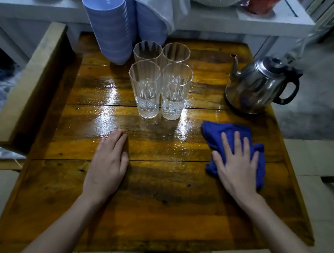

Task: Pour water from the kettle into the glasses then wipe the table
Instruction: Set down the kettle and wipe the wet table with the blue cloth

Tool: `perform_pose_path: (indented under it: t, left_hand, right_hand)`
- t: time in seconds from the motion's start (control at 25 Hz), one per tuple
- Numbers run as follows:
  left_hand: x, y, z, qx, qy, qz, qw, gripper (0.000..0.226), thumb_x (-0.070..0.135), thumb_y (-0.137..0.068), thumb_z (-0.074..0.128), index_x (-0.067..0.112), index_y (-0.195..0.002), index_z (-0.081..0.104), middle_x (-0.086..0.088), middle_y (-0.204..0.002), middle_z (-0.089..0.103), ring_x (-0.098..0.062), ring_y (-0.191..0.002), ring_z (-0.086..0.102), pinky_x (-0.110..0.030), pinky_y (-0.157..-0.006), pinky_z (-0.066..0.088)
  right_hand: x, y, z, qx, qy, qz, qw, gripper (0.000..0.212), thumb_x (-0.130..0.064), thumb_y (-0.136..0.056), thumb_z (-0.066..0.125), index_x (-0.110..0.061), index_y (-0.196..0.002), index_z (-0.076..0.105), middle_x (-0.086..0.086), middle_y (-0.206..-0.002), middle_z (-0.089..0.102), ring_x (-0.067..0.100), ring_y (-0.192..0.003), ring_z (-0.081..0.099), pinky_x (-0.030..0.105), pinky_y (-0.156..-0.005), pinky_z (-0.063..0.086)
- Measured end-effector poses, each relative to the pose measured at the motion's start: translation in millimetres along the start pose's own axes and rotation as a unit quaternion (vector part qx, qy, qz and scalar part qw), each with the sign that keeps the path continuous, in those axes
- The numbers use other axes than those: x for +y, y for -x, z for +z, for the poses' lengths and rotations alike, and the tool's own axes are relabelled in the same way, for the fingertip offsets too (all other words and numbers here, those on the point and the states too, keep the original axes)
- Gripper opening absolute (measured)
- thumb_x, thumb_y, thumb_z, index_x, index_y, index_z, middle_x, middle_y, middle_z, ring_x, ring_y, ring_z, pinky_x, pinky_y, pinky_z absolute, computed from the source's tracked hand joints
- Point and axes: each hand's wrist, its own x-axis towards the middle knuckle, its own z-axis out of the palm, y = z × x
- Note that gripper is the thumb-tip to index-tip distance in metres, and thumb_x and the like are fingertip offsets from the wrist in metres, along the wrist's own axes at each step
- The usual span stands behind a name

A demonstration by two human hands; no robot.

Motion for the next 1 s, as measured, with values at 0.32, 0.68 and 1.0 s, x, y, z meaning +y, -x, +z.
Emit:
perform_pose_path:
  t: [0.32,0.68,1.0]
  left_hand:
    - [-3,0,1,-0.017,0.0,0.003,1.0,0.056,0.035,-0.097,0.029,0.013,-0.148,0.032,-0.004,-0.157,0.028,-0.013,-0.147,0.019,-0.038,-0.121,0.013]
    - [-3,2,1,-0.014,0.021,-0.003,1.0,0.055,0.037,-0.097,0.028,0.014,-0.147,0.033,-0.004,-0.156,0.03,-0.014,-0.146,0.021,-0.036,-0.121,0.012]
    - [-2,0,1,-0.008,0.018,-0.001,1.0,0.054,0.034,-0.097,0.031,0.013,-0.146,0.035,-0.004,-0.155,0.031,-0.015,-0.146,0.022,-0.036,-0.121,0.011]
  right_hand:
    - [-126,43,24,-0.001,-0.021,-0.195,0.981,0.059,-0.055,-0.096,0.031,-0.032,-0.151,0.035,0.006,-0.162,0.028,0.032,-0.149,0.021,0.06,-0.115,0.017]
    - [36,30,0,-0.028,-0.01,-0.156,0.987,0.064,-0.066,-0.095,0.018,-0.041,-0.154,0.019,-0.007,-0.166,0.009,0.016,-0.153,0.007,0.049,-0.121,0.01]
    - [-77,-8,13,-0.002,0.002,-0.116,0.993,0.066,-0.061,-0.095,0.022,-0.034,-0.156,0.017,0.0,-0.166,0.01,0.028,-0.152,0.006,0.061,-0.119,0.006]
